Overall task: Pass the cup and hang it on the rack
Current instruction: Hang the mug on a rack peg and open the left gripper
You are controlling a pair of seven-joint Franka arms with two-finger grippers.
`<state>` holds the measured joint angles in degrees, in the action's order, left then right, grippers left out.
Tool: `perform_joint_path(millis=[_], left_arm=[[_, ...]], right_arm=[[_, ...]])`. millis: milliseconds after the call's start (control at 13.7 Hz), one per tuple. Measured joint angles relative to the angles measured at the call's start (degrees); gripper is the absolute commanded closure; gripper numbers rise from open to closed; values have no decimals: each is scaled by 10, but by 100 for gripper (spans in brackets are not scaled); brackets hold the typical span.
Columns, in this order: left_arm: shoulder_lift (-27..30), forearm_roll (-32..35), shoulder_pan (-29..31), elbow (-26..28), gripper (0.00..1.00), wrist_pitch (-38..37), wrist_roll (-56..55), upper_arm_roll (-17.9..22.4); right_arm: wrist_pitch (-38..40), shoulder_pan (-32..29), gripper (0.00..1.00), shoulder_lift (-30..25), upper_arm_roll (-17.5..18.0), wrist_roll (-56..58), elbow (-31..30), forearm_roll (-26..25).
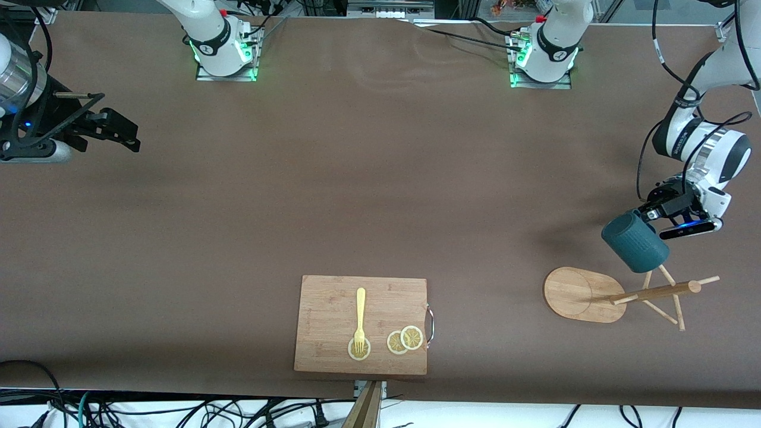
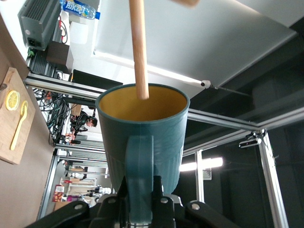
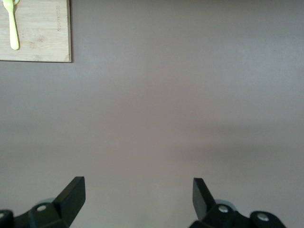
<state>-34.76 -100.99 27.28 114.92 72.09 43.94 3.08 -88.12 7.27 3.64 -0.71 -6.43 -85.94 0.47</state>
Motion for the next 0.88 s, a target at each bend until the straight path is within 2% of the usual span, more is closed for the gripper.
perform_joint_path(millis=[878], left_arm=[[-55, 0, 24, -95, 99, 31, -199, 0]], right_arm=[[0, 0, 0, 0, 0, 0, 0, 0]])
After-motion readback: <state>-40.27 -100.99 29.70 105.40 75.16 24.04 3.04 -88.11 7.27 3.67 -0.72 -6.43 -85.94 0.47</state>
